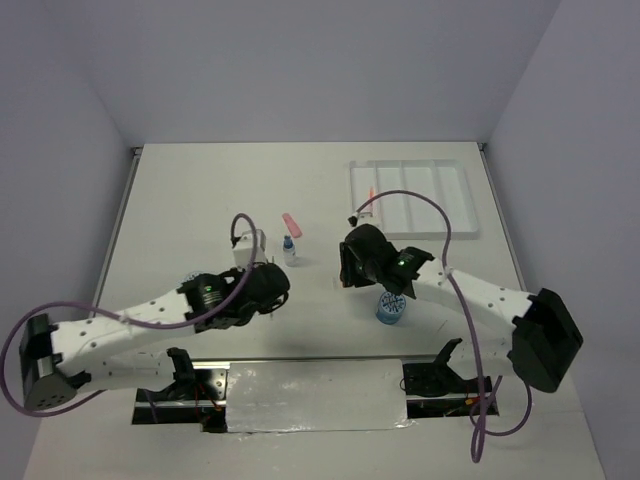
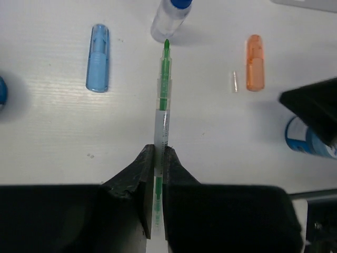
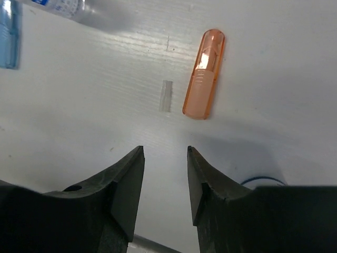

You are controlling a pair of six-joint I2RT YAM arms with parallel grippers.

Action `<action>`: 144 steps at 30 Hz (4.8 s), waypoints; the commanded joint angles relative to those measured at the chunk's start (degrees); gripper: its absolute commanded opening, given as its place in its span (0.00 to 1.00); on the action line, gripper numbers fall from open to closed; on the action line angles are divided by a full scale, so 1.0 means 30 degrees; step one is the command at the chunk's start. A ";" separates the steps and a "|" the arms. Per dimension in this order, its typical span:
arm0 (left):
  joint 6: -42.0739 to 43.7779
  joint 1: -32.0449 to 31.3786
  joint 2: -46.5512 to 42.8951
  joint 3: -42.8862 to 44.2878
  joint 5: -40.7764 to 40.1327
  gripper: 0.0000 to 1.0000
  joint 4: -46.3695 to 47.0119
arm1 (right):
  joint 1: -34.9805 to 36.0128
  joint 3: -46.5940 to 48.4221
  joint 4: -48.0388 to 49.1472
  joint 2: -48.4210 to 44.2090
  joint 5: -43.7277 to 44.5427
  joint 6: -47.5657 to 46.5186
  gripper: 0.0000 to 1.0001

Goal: Sort the stationery into containers
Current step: Pick up the pen from the center of the board, then place the pen cap at the center of the board, then close the pen cap on the pen.

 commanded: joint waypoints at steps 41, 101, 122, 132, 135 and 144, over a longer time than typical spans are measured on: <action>0.7670 -0.0216 -1.0906 0.1362 0.2449 0.00 -0.4295 | 0.0801 0.3970 0.1364 1.0142 0.0529 0.0423 0.04; 0.8110 -0.0274 -0.9880 -0.5729 0.8778 0.00 1.4398 | 0.6661 -0.6021 2.0495 -0.6704 0.5919 0.6049 0.00; 0.8374 -0.0245 -1.0379 -0.5495 0.8396 0.00 1.4222 | 0.6720 -0.5933 2.0438 -0.5914 0.5186 0.5932 0.00; 0.8374 -0.0246 -1.0232 -0.5523 0.8514 0.00 1.4310 | 0.6720 -0.5172 1.9382 -0.5884 0.5978 0.4381 0.00; 0.8345 -0.0245 -1.0203 -0.5465 0.8572 0.00 1.4339 | 0.6691 -0.5026 1.9384 -0.5913 0.5919 0.3999 0.00; 0.8578 -0.0245 -1.0175 -0.5465 0.8016 0.00 1.4544 | 0.6720 -0.4848 1.9967 -0.5446 0.3843 0.4639 0.00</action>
